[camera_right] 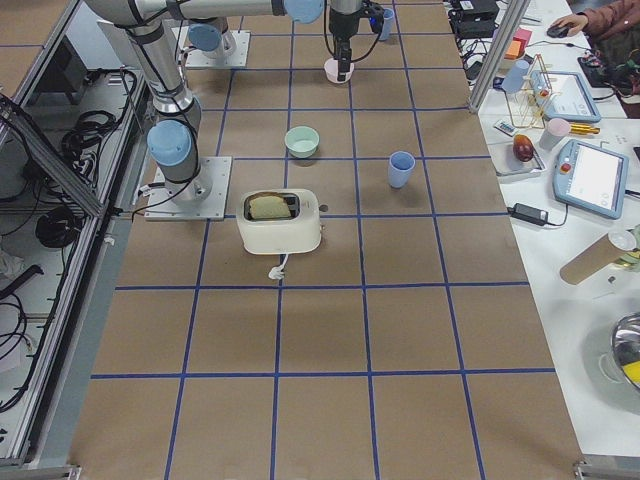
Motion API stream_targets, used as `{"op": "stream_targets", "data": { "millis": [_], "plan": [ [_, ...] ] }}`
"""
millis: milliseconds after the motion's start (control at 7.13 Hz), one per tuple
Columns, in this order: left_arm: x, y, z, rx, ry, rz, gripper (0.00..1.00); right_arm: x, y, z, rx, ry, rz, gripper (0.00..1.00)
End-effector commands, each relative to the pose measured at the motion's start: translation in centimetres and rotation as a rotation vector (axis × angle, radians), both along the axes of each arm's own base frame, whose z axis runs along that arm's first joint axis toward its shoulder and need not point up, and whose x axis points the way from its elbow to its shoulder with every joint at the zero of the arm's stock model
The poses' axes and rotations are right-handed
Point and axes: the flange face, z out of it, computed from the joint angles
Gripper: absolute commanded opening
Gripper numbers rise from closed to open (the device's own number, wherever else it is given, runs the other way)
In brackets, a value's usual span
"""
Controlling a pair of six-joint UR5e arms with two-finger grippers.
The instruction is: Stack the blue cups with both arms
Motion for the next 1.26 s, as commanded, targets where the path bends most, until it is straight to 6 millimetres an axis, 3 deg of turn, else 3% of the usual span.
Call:
{"op": "stream_targets", "data": {
  "millis": [0, 140, 280, 701, 981, 1121],
  "plan": [
    [5.6, -6.6, -8.9, 0.037, -0.006, -0.043, 1.00, 0.0, 0.0, 0.0, 0.000, -0.001, 0.002, 1.00],
    [8.1, -8.5, -12.4, 0.036, -0.012, -0.044, 1.00, 0.0, 0.0, 0.0, 0.000, -0.004, 0.002, 1.00],
    [10.4, -8.9, -14.4, 0.077, -0.053, -0.034, 1.00, 0.0, -0.1, -0.1, 0.002, -0.001, 0.002, 1.00],
    [11.3, -10.3, -16.7, 0.049, -0.086, -0.069, 0.99, -0.5, -0.6, -0.3, -0.006, 0.009, -0.008, 1.00],
    [11.5, -10.9, -18.9, 0.037, -0.093, -0.102, 0.94, -2.5, -2.9, -2.7, 0.035, 0.002, -0.042, 1.00],
    [11.5, -10.9, -19.2, 0.041, -0.089, -0.102, 0.82, -4.8, -5.8, -5.9, 0.073, -0.007, -0.085, 1.00]
  ]
}}
